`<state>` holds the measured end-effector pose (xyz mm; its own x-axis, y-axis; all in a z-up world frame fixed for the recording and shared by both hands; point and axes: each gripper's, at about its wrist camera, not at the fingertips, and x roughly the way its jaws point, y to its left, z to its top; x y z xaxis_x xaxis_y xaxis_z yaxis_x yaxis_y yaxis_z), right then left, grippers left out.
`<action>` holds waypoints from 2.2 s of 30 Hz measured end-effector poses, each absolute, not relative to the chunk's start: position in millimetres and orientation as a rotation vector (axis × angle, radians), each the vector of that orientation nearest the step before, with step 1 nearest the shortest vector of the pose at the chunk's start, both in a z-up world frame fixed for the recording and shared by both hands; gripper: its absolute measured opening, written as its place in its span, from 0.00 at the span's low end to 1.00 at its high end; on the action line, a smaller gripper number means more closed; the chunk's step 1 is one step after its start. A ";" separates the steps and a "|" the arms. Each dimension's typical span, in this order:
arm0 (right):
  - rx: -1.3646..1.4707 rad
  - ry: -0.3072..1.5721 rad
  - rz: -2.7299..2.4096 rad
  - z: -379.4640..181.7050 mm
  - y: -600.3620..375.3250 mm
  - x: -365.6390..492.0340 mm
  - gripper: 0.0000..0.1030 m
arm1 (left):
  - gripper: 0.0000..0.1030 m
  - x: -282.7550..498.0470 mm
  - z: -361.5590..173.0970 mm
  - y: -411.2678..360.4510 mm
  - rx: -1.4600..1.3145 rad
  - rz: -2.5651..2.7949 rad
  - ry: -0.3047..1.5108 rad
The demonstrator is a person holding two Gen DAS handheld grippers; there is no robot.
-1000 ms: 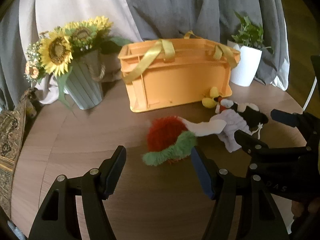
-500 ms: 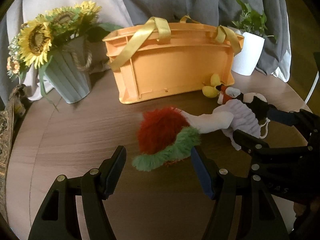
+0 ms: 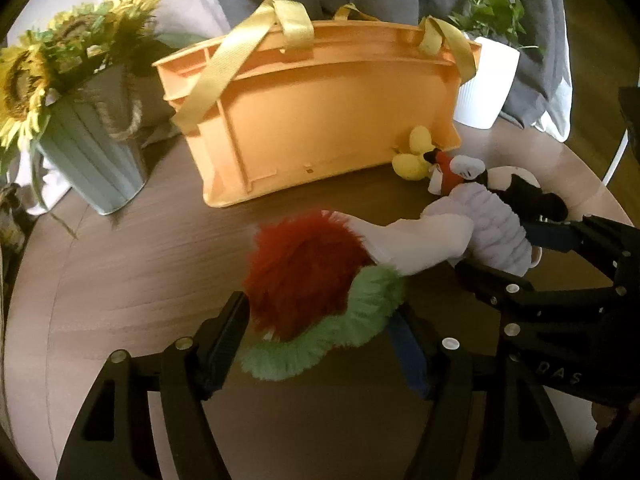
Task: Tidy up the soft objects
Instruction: 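Grasp the red-green fluffy toy with the left tool while the right tool grasps the lavender towel, then lift the fluffy toy and towel and carry both over the crate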
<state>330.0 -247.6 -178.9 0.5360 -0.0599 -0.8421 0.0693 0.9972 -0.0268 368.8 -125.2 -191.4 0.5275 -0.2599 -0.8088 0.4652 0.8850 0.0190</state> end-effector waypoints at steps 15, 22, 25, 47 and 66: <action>0.061 1.034 -0.081 -190.3 -255.7 342.9 0.51 | 0.58 390.4 -202.6 -128.9 0.206 -0.445 0.951; 0.057 1.018 -0.058 -186.3 -250.8 340.0 0.43 | 0.39 388.1 -201.3 -124.8 0.183 -0.423 0.956; 0.052 1.007 -0.055 -182.7 -249.2 337.4 0.40 | 0.37 381.6 -196.5 -122.4 0.182 -0.407 0.945; -0.020 0.840 -0.108 -127.0 -245.4 300.3 0.36 | 0.37 330.2 -138.4 -94.2 0.168 -0.271 0.797; -0.011 0.659 -0.095 -66.2 -244.3 287.5 0.36 | 0.37 318.6 -69.9 -95.2 0.103 -0.268 0.605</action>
